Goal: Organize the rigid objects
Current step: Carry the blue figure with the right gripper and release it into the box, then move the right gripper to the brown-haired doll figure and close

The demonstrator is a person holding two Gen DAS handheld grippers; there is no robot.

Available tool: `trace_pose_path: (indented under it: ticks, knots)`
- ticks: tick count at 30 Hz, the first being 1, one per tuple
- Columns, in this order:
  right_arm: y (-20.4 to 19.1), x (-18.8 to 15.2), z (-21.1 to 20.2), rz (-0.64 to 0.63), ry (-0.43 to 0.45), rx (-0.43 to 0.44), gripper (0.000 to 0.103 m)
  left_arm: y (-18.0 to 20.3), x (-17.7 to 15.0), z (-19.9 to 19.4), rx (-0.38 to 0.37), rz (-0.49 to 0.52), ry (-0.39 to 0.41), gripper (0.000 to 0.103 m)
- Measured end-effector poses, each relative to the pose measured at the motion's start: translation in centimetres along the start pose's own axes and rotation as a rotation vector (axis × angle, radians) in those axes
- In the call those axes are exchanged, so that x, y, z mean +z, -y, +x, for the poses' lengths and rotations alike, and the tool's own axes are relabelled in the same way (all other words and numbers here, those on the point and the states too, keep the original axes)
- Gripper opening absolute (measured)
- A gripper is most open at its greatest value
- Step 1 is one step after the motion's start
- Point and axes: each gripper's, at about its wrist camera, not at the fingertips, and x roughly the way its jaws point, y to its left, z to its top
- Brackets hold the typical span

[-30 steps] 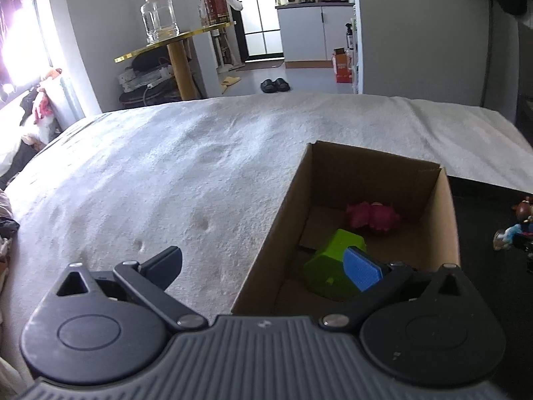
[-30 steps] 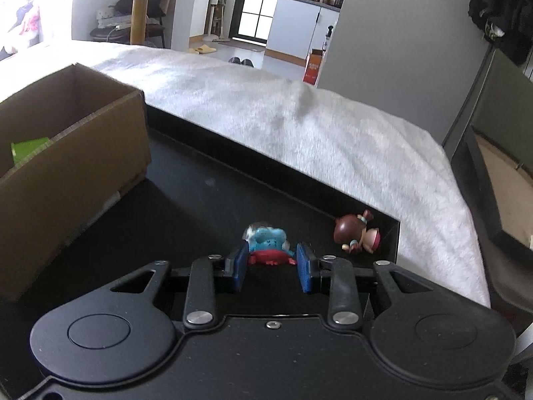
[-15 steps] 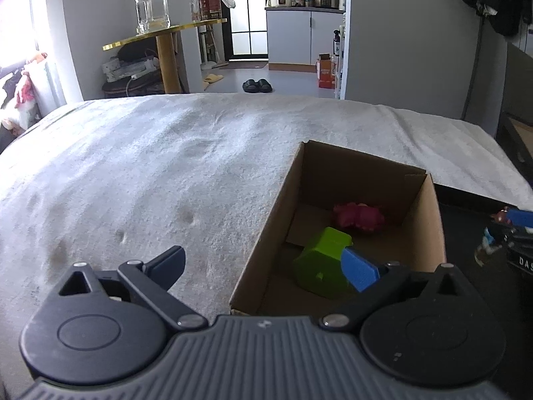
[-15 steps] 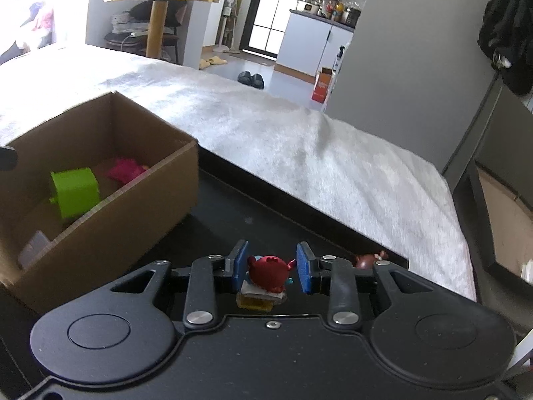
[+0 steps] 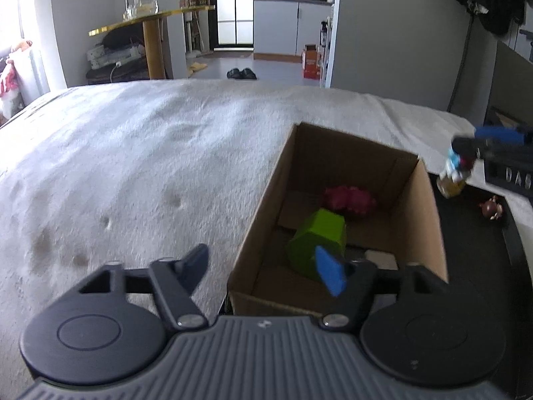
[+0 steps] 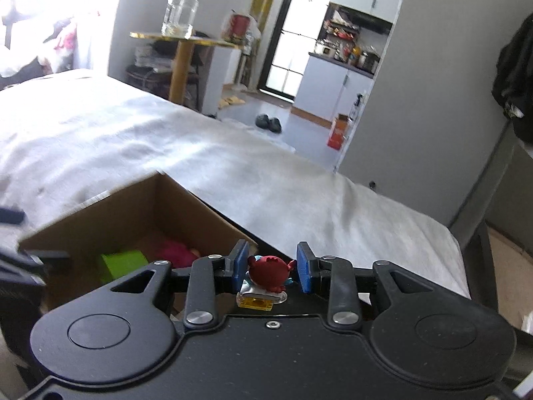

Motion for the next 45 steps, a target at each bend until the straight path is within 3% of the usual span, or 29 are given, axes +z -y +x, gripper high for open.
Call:
trace_pose_path:
  ticks: [8, 19, 25, 31, 45]
  knots:
    - [-2.4, 1.3, 0.4, -0.026, 0.04, 0.066, 0.031, -1.3, -0.5, 0.4, 0.012, -0.035, 0.001, 0.014]
    - [-4.4, 0.8, 2.0, -0.059, -0.015, 0.091, 0.031, -1.9, -0.5, 0.6, -0.009, -0.035, 0.012, 0.013]
    - [-4.5, 0.5, 2.2, -0.046, -0.035, 0.047, 0.036, -1.8, -0.4, 0.7, -0.002, -0.042, 0.014, 0.013]
    - [-3.3, -0.8, 1.7, -0.003, -0.055, 0.022, 0.042, -1.4, -0.4, 0.6, 0.014, -0.038, 0.014, 0.013]
    - [0.6, -4.0, 0.6, 0.101, -0.113, -0.032, 0.047, -0.1, -0.1, 0.6, 0.094, -0.014, 0.0, 0.015]
